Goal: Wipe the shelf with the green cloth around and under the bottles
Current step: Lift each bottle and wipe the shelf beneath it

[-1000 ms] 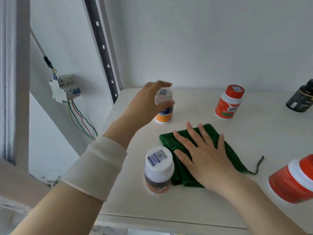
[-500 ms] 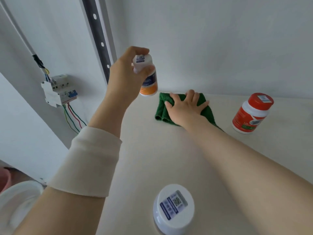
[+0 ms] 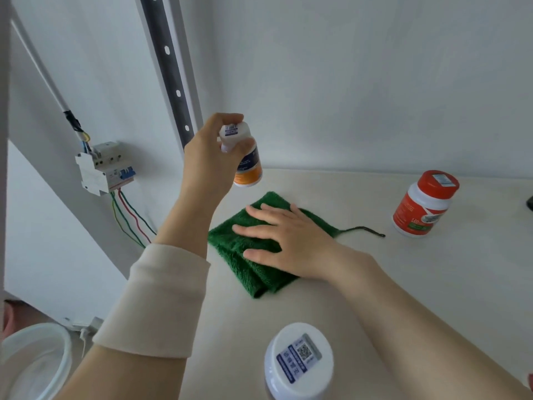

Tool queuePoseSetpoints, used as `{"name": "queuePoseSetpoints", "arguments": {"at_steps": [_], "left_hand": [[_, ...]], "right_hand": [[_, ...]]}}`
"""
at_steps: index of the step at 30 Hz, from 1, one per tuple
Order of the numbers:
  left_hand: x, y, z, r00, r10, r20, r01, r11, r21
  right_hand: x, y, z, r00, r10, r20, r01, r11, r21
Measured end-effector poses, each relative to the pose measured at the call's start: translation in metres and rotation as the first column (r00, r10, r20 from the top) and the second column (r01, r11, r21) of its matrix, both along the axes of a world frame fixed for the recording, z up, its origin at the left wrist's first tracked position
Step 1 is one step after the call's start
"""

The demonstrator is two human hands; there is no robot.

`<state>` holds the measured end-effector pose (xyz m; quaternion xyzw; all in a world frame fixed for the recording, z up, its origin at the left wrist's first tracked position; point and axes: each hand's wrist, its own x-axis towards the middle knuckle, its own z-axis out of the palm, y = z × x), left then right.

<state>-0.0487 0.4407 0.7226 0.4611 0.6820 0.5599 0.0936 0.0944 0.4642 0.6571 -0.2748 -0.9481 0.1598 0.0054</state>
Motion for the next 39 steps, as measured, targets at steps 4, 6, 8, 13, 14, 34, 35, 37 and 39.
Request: {"name": "queuePoseSetpoints", "arguments": {"at_steps": [4, 6, 8, 13, 14, 34, 35, 37, 39], "left_hand": [[-0.001, -0.001, -0.001, 1.0, -0.016, 0.003, 0.016, 1.0, 0.001], [-0.003, -0.002, -0.001, 1.0, -0.015, -0.012, 0.015, 1.0, 0.008], [-0.006, -0.005, 0.001, 1.0, -0.002, -0.023, 0.003, 1.0, 0.019], [-0.008, -0.005, 0.009, 0.999, 0.025, -0.037, -0.023, 0.999, 0.04], [-0.005, -0.005, 0.009, 0.999, 0.017, -0.028, -0.016, 0.999, 0.037], [0.053, -0.017, -0.015, 0.979, -0.2, -0.05, 0.191, 0.972, -0.138], [0.049, -0.016, -0.014, 0.981, -0.188, -0.041, 0.182, 0.975, -0.127], [0.043, -0.014, -0.013, 0.987, -0.156, -0.04, 0.15, 0.981, -0.123], [0.038, -0.012, -0.012, 0.991, -0.129, -0.04, 0.124, 0.984, -0.126]], "right_hand": [[0.007, 0.057, -0.005, 0.934, -0.354, 0.045, 0.35, 0.933, 0.082], [-0.003, 0.079, -0.004, 0.878, -0.468, 0.101, 0.462, 0.883, 0.077], [-0.024, 0.08, -0.001, 0.887, -0.437, 0.15, 0.431, 0.899, 0.073], [-0.043, 0.02, -0.001, 0.996, -0.049, 0.08, 0.05, 0.999, -0.011], [-0.036, 0.01, -0.001, 0.999, -0.018, 0.047, 0.019, 0.999, -0.03], [0.075, -0.036, -0.006, 0.858, -0.505, 0.095, 0.502, 0.863, 0.055], [0.07, -0.033, -0.005, 0.855, -0.509, 0.099, 0.506, 0.861, 0.052], [0.057, -0.02, -0.005, 0.849, -0.519, 0.1, 0.516, 0.855, 0.051], [0.043, 0.0, -0.006, 0.842, -0.531, 0.097, 0.528, 0.848, 0.054]]}}
